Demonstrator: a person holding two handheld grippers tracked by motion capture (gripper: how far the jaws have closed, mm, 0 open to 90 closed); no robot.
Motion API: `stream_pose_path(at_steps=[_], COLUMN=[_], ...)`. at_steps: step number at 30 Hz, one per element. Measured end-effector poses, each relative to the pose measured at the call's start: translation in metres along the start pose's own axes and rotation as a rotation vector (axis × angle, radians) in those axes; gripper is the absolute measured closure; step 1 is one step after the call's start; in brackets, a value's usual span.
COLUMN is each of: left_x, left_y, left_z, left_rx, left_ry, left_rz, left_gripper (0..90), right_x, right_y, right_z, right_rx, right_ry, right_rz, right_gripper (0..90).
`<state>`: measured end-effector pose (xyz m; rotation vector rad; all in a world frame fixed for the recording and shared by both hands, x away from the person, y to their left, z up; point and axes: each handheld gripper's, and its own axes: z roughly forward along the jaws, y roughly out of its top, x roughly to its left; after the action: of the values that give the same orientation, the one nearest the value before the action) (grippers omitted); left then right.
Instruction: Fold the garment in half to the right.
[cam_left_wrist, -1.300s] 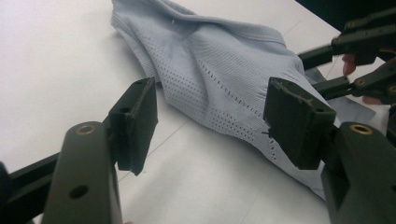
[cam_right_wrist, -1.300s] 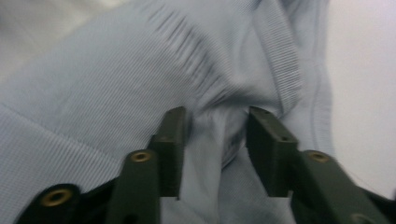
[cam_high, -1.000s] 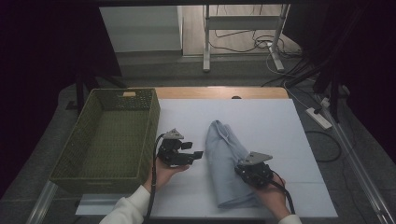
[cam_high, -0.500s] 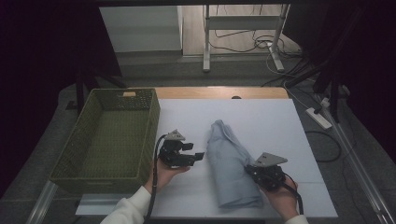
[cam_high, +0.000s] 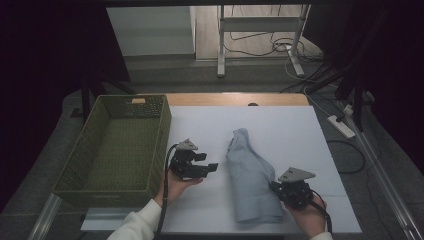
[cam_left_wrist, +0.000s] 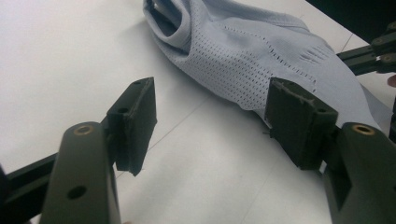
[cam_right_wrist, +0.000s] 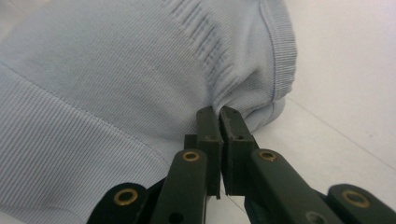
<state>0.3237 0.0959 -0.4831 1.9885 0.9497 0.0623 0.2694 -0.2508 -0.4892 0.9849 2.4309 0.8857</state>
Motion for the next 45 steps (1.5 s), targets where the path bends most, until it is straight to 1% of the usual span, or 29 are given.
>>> stream_pose_path(at_steps=[6,9,12,16,22,26,28,29,30,32,36,38,39,41,43,45], left_x=[0.000,0.000,0.000,0.000,0.001,0.000,0.001,0.001,0.001,0.001,0.000,0.000,0.001,0.001,0.000,0.000], left_y=[0.000,0.000,-0.001,-0.001,-0.001,-0.001,-0.001,-0.001,-0.001,-0.001,-0.002,-0.002,-0.002,-0.002,-0.002,-0.002], left_z=[0.001,0.001,0.001,0.000,0.001,0.001,0.001,0.001,0.001,0.000,0.001,0.002,0.002,0.002,0.002,0.002], left_rx=[0.003,0.002,0.004,0.003,0.004,0.003,0.004,0.003,0.002,0.002,0.006,0.007,0.007,0.009,0.008,0.008], left_ry=[0.001,0.001,0.001,0.001,0.003,0.002,0.004,0.005,0.004,0.006,0.004,0.003,0.004,0.004,0.004,0.005], left_rz=[0.001,0.000,-0.001,0.000,-0.001,-0.003,-0.002,-0.004,-0.006,-0.005,0.000,-0.002,-0.004,-0.003,-0.002,-0.003], left_gripper=[34.7,34.7,34.7,34.7,34.7,34.6,34.6,34.6,34.6,34.6,34.4,34.4,34.4,34.4,34.4,34.3], right_x=[0.000,-0.004,-0.007,-0.008,-0.007,-0.005,-0.006,-0.007,-0.008,-0.012,-0.016,-0.016,-0.016,-0.014,-0.013,-0.014], right_y=[-0.003,-0.002,-0.003,-0.003,-0.005,-0.005,-0.005,-0.004,-0.004,-0.004,-0.006,-0.007,-0.008,-0.009,-0.008,-0.009], right_z=[0.009,0.004,0.001,0.001,0.006,0.010,0.009,0.007,0.005,0.002,0.001,0.002,0.004,0.007,0.008,0.008], right_rx=[0.029,0.025,0.022,0.027,0.041,0.042,0.045,0.045,0.039,0.034,0.049,0.049,0.050,0.060,0.058,0.051], right_ry=[0.002,-0.007,-0.014,-0.017,-0.012,-0.010,-0.012,-0.014,-0.025,-0.031,-0.037,-0.034,-0.024,-0.020,-0.020,-0.021], right_rz=[-0.003,-0.002,0.018,0.016,0.016,0.005,0.004,0.003,0.008,0.023,0.028,0.030,0.027,0.022,0.020,0.024], right_gripper=[87.1,87.1,87.1,87.1,87.0,86.9,87.0,87.0,87.1,87.1,87.2,87.1,87.0,86.9,85.6,79.1])
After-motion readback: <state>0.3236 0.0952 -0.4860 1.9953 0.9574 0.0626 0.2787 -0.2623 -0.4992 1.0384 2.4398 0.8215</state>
